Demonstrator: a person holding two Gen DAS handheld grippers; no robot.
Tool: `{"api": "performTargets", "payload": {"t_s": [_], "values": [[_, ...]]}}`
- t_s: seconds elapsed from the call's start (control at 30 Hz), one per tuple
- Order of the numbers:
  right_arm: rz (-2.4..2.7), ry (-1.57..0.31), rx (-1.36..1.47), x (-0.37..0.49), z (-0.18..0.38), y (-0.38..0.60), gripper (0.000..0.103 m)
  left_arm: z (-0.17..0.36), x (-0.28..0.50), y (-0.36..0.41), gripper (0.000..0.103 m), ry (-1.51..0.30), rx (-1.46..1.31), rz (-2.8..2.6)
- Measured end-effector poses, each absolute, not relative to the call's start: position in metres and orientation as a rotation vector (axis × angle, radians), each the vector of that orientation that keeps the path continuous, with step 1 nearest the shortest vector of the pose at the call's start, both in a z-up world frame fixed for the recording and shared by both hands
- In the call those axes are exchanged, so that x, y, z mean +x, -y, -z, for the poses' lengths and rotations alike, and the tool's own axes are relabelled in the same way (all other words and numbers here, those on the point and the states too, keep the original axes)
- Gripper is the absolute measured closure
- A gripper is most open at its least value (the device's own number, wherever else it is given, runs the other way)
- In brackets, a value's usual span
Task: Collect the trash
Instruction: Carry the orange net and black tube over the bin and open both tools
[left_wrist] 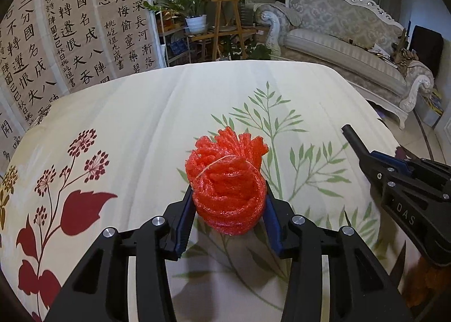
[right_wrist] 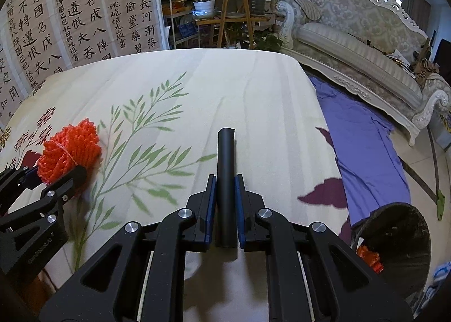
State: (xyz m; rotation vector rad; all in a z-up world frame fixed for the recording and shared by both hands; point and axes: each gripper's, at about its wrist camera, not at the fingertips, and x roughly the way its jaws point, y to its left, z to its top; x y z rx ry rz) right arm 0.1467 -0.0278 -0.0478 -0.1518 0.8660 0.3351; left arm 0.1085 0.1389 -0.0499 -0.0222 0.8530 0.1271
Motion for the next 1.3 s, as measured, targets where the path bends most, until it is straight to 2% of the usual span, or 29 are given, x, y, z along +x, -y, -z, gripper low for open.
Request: {"api": "performTargets", "payload": {"t_s": [0.67,1.3], "values": [[-0.270,-0.770,-0.116,0.060,0.016,0.081,0.090,0.023,0.053,-0.086,0.059,-0.756,-0.002,-0.011],[-0.027,-0.666,0.003,0.013,-0.005,0.208,0.090,0.005,0.038,0.035,0.059,-0.664,0.083,0.245]]}}
